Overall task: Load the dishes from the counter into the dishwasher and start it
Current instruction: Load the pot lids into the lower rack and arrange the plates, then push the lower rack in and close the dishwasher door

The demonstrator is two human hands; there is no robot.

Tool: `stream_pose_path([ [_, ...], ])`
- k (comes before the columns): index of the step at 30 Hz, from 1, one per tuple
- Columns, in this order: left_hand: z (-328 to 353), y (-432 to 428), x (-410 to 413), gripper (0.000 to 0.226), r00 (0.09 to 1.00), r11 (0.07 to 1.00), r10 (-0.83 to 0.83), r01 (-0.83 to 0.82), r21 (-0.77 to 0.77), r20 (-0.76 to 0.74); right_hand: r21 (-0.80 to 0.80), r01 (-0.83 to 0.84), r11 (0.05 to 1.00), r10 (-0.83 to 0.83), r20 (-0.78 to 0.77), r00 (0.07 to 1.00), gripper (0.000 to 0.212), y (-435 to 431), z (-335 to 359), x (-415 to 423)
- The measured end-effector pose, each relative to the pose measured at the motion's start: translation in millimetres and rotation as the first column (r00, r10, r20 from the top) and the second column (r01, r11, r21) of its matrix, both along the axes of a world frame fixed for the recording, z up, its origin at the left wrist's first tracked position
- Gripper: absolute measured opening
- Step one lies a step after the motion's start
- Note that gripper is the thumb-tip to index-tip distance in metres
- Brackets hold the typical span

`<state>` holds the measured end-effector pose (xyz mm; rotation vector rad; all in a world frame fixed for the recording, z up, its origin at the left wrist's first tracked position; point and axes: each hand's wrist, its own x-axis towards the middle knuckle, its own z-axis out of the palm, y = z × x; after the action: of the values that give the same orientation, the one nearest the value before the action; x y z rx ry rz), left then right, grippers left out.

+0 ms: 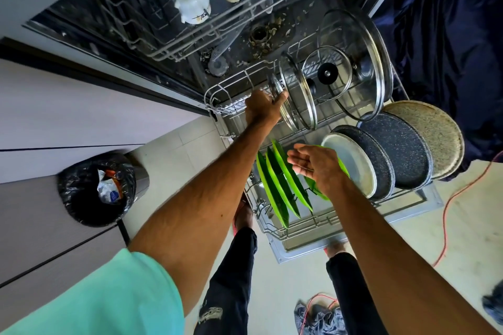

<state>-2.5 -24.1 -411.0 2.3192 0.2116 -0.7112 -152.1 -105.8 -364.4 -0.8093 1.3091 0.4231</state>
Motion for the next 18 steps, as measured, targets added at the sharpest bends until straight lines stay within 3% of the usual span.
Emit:
stream_pose_path([
  [10, 41.9, 13.5, -58.6, 0.034, 0.981, 0.997, -0.012, -0.003, 0.075, 0.192, -0.012, -0.062, 0.998, 0.062, 0.036, 0.997, 0.015, -18.9, 28.9, -18.9],
  [14, 69.1, 23.9, -105.4, 0.032, 0.986, 0.993, 0.026, -0.044, 0.105, 0.163, -0.013, -0.115, 0.993, 0.116, 0.083, 0.99, 0.015, -29.7, 59.2, -37.5],
  [18, 75.7, 47.1, -176.4, 0.038, 0.992, 0.978, 0.123, -0.127, 0.166, 0.03, -0.004, -0.177, 0.984, 0.177, 0.041, 0.983, 0.014, -43.3, 80.3, -72.4],
])
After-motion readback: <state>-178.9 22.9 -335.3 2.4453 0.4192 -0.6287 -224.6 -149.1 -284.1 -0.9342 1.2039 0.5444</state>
